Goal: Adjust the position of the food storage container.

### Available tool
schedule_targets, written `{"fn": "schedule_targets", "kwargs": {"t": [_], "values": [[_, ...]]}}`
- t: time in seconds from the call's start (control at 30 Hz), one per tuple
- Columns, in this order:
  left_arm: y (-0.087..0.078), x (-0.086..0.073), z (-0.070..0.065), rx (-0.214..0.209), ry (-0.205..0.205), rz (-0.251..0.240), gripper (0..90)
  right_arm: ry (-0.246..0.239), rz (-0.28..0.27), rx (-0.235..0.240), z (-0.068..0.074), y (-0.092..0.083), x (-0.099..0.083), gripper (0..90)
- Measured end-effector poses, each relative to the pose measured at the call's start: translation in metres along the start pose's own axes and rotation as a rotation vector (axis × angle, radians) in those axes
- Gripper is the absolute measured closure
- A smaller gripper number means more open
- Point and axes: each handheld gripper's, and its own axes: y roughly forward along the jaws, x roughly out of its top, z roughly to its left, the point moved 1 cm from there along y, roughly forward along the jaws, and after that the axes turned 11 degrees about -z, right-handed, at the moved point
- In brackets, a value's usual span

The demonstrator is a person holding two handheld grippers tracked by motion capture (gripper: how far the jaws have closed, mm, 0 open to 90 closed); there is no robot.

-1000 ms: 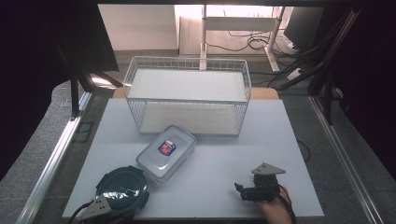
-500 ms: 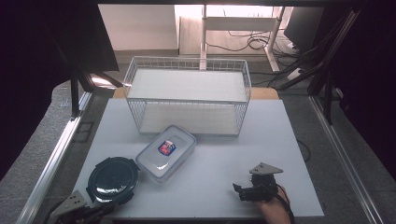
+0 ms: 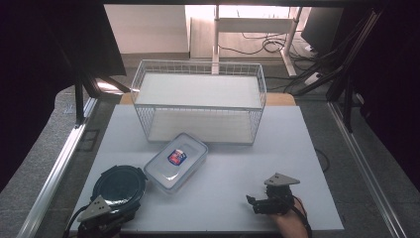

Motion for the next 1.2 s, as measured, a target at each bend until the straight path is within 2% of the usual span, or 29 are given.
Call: {"fn": "schedule_targets", "kwargs": {"t": [0.17, 0.27, 0.37, 0.4, 0.43, 0.47, 0.5, 0.57, 0.6, 0.67, 0.7, 0.77, 0.8, 0.83, 0.87, 0.9, 0.97, 1.0, 1.03, 1.07, 1.13, 1.17, 1.2], "values": [[0.005, 0.007, 0.013, 0.021, 0.0, -0.005, 90.0, -0.001, -0.013, 0.011, 0.001, 0.0, 0.001, 7.8], [0.014, 0.015, 0.026, 0.032, -0.004, -0.008, 90.0, 0.01, -0.02, 0.029, 0.001, 0.0, 0.003, 9.4], [0.022, 0.02, 0.03, 0.039, -0.002, -0.004, 90.0, 0.024, -0.019, 0.043, 0.002, 0.001, 0.004, 11.4], [0.029, 0.023, 0.029, 0.06, 0.011, 0.006, 90.0, 0.042, -0.025, 0.06, 0.002, 0.001, 0.005, 12.9], [0.029, 0.023, 0.029, 0.06, 0.011, 0.006, 90.0, 0.042, -0.025, 0.06, 0.002, 0.001, 0.005, 12.9], [0.034, 0.025, 0.026, 0.078, 0.021, 0.008, 90.0, 0.06, -0.029, 0.066, 0.002, 0.001, 0.007, 13.5], [0.037, 0.027, 0.022, 0.079, 0.024, -0.006, 90.0, 0.07, -0.032, 0.065, 0.001, 0.001, 0.008, 13.2], [0.041, 0.028, 0.015, 0.057, 0.005, -0.028, 90.0, 0.106, -0.039, 0.072, 0.001, 0.002, 0.013, 9.4], [0.041, 0.028, 0.015, 0.057, 0.005, -0.028, 90.0, 0.106, -0.039, 0.072, 0.001, 0.002, 0.013, 9.4], [0.047, 0.028, 0.007, 0.051, 0.013, -0.03, 90.0, 0.135, -0.044, 0.103, 0.002, 0.009, 0.025, 5.4], [0.05, 0.029, 0.005, 0.046, 0.018, -0.029, 90.0, 0.135, -0.044, 0.103, 0.002, 0.009, 0.025, 5.4], [0.057, 0.029, -0.001, 0.047, 0.027, -0.027, 90.0, 0.121, -0.046, 0.112, 0.005, 0.016, 0.037, 6.2], [0.061, 0.03, -0.004, 0.053, 0.034, -0.025, 90.0, 0.086, -0.037, 0.102, 0.01, 0.023, 0.05, 14.6], [0.063, 0.03, -0.005, 0.057, 0.036, -0.024, 90.0, 0.07, -0.036, 0.101, 0.012, 0.026, 0.055, 24.7], [0.064, 0.03, -0.005, 0.062, 0.035, -0.023, 90.0, 0.047, -0.041, 0.128, 0.015, 0.03, 0.062, 39.1], [0.064, 0.03, -0.005, 0.062, 0.035, -0.023, 90.0, 0.047, -0.041, 0.128, 0.015, 0.03, 0.062, 39.1], [0.066, 0.029, -0.005, 0.069, 0.036, -0.018, 90.0, -0.008, -0.042, 0.186, 0.021, 0.041, 0.079, 61.2], [0.067, 0.028, -0.004, 0.074, 0.037, -0.018, 90.0, -0.047, -0.044, 0.208, 0.025, 0.048, 0.086, 70.7], [0.066, 0.027, -0.004, 0.076, 0.033, -0.018, 90.0, -0.09, -0.044, 0.221, 0.03, 0.055, 0.094, 76.5], [0.064, 0.026, -0.003, 0.079, 0.037, -0.026, 90.0, -0.151, -0.034, 0.251, 0.04, 0.073, 0.108, 84.0], [0.063, 0.025, -0.002, 0.08, 0.038, -0.031, 90.0, -0.167, -0.033, 0.257, 0.045, 0.08, 0.113, 86.7], [0.062, 0.025, -0.002, 0.081, 0.038, -0.034, 90.0, -0.228, -0.053, 0.262, 0.058, 0.099, 0.129, 88.6], [0.062, 0.024, -0.002, 0.08, 0.038, -0.037, 90.0, -0.228, -0.053, 0.262, 0.058, 0.099, 0.129, 88.6]]}}
